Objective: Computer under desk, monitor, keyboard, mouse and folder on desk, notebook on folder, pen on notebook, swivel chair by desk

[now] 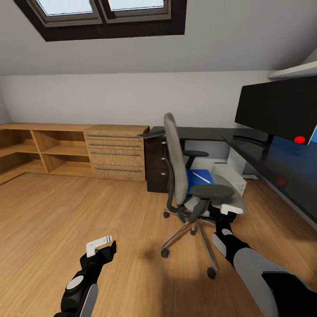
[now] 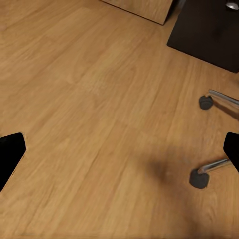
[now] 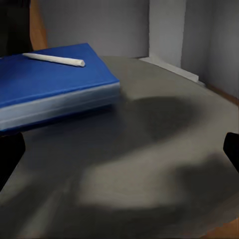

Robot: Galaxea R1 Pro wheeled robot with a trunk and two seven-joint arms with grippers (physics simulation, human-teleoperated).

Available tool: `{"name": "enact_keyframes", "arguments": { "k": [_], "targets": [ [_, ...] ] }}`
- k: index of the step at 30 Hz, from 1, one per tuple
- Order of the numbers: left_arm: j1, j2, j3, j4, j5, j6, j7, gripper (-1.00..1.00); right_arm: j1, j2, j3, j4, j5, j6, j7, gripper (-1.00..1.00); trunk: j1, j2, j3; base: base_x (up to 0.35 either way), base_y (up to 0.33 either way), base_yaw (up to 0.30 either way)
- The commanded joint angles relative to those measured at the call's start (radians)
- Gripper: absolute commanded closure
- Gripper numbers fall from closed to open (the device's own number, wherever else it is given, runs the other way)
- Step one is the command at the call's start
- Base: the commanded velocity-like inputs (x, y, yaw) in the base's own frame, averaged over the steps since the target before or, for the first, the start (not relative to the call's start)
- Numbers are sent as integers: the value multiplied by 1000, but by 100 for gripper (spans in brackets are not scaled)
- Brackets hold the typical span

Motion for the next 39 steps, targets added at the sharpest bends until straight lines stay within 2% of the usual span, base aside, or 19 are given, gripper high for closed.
{"name": "enact_keyframes", "arguments": {
  "k": [1,15,39],
  "targets": [
    [-1,0,-1,-1,10,3,7,-100,0,0,1,1,-7,-5,3,-100,0,0,0,-3,2,220],
    [-1,-1,-1,0,11,4,8,-100,0,2,1,1,-7,-5,3,-100,0,0,13,0,0,177],
    [-1,0,-1,4,10,3,8,-100,0,2,1,2,-5,-2,4,-100,0,0,36,0,0,-175]
  ]
}}
